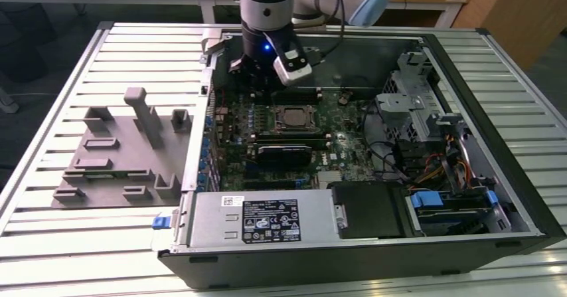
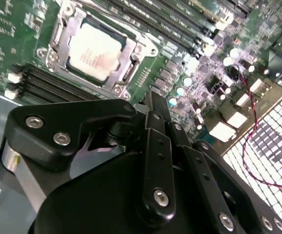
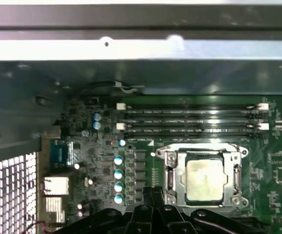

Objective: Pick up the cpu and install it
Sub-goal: 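Install the first cpu locking lever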

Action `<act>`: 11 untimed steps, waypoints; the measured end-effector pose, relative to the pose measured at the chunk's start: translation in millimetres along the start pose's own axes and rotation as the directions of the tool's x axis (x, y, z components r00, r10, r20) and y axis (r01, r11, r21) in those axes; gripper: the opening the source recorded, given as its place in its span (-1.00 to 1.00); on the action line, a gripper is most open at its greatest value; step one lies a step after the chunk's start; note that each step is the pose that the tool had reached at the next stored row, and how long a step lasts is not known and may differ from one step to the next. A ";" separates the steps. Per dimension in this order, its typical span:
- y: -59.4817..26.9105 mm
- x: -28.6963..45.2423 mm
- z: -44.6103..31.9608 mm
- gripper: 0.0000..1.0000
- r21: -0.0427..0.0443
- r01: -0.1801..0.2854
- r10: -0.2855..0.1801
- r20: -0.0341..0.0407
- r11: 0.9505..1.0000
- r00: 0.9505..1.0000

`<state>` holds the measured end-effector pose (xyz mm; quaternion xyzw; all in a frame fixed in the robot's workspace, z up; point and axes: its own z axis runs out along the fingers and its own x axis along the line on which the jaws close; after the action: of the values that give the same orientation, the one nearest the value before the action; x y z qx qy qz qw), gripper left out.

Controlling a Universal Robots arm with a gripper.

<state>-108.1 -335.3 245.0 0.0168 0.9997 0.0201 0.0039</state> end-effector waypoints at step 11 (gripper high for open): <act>-1.3 9.5 -0.1 -0.79 -0.134 -0.002 0.001 -0.005 0.991 1.000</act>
<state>-117.7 -336.3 245.0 0.0170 0.9960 0.0873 0.0027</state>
